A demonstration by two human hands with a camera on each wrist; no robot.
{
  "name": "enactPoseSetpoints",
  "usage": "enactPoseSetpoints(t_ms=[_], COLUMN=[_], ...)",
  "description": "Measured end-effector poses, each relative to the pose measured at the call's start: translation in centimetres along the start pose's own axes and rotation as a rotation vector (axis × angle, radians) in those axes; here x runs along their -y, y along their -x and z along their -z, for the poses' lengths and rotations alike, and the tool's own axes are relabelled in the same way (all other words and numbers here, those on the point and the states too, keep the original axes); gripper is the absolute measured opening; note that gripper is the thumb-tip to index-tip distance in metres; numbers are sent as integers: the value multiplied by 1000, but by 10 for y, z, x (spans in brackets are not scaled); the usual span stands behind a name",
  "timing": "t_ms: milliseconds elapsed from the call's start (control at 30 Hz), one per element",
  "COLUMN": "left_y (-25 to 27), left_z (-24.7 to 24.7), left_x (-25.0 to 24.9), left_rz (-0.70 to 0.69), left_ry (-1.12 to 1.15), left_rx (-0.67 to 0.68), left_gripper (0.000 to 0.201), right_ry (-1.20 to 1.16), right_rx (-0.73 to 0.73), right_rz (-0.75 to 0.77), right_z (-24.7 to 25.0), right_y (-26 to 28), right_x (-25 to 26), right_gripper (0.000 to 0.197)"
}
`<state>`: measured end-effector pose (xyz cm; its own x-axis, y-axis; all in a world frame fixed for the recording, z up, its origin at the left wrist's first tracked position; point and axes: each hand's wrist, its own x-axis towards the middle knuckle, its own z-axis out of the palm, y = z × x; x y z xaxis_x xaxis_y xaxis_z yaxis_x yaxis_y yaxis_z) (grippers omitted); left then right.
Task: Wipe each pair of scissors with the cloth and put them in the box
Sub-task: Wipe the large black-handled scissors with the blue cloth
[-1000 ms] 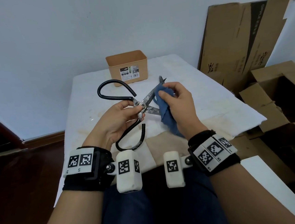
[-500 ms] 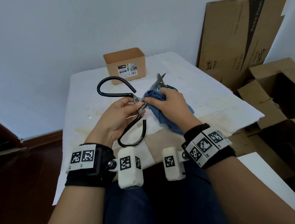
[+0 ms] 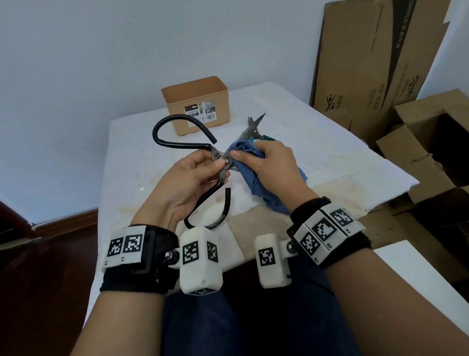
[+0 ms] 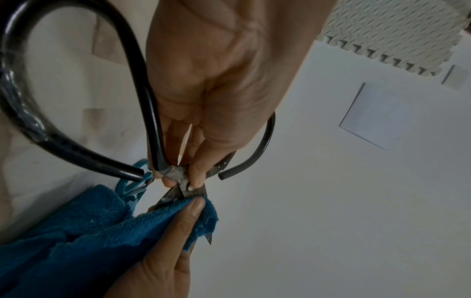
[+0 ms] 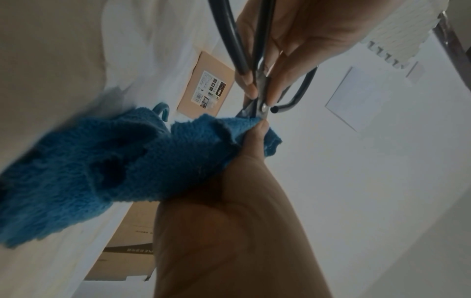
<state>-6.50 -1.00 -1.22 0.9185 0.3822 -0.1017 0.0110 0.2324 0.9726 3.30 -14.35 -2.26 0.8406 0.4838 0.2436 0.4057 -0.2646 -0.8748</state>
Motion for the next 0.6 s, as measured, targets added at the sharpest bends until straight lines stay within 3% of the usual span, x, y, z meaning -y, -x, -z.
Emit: enactPoseSetpoints(t_ms=[467, 600], left_y=[3, 2], left_z=[0, 5], left_x=[5, 2], left_rz=[45, 79], left_ry=[54, 47], left_rx=[7, -11], left_gripper=[13, 8], right_ry=[-24, -92], right_rx=[-33, -144], right_rz=[-30, -59], right_z=[6, 7], right_y=[-2, -2], right_x=[-1, -4], right_gripper=[50, 52])
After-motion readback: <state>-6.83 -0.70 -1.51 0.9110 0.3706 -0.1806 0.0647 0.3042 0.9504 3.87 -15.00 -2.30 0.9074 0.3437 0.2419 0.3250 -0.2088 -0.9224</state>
